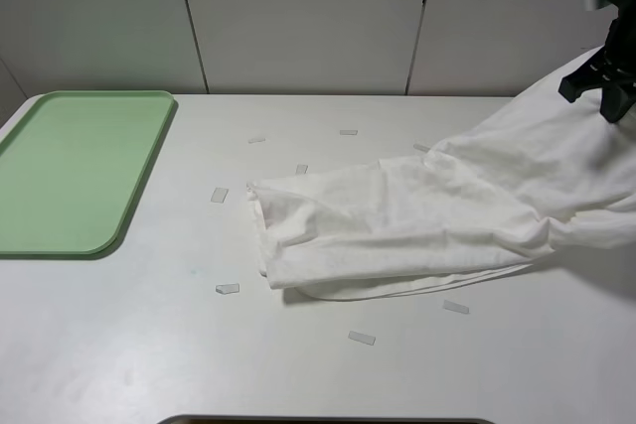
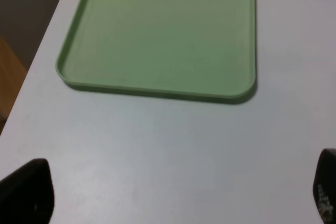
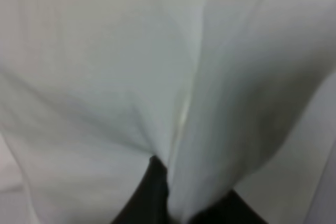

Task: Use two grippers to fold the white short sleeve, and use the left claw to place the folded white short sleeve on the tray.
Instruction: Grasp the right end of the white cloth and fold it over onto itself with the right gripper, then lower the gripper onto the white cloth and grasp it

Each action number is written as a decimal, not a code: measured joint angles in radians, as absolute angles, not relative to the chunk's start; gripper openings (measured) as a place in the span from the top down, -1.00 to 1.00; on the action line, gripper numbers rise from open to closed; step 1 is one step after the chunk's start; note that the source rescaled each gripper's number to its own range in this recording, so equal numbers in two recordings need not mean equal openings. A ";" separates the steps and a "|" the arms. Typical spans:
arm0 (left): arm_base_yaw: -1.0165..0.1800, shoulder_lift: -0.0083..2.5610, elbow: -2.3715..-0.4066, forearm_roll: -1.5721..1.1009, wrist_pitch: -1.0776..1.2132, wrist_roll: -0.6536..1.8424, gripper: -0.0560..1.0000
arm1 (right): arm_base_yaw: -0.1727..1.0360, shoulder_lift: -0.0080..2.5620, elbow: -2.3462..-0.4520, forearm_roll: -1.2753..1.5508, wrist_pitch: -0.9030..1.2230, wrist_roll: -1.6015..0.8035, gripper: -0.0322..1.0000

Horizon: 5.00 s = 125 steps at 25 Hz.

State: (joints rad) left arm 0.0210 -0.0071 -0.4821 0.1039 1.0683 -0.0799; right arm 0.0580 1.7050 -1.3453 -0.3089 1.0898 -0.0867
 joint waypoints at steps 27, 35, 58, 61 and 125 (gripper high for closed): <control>0.021 -0.007 -0.482 0.104 1.068 -0.080 -0.97 | 0.332 1.801 -1.313 -0.333 1.045 0.134 0.77; 0.021 -0.007 -0.482 0.104 1.068 -0.080 -0.97 | 0.376 1.801 -1.313 -0.302 1.028 0.201 0.77; 0.021 -0.007 -0.482 0.104 1.067 -0.080 -0.97 | 0.381 1.746 -1.313 -0.162 0.995 0.158 -1.00; 0.021 -0.007 -0.482 0.104 1.067 -0.080 -0.97 | 0.381 1.711 -1.313 -0.188 1.015 0.156 -1.00; 0.021 -0.007 -0.482 0.104 1.068 -0.082 -0.97 | 0.369 1.008 -1.002 -0.055 1.206 0.076 -1.00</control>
State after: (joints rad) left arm 0.0210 -0.0071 -0.4821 0.1042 1.0681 -0.0816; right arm 0.3690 1.0075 -1.0023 -0.0552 1.2057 0.0762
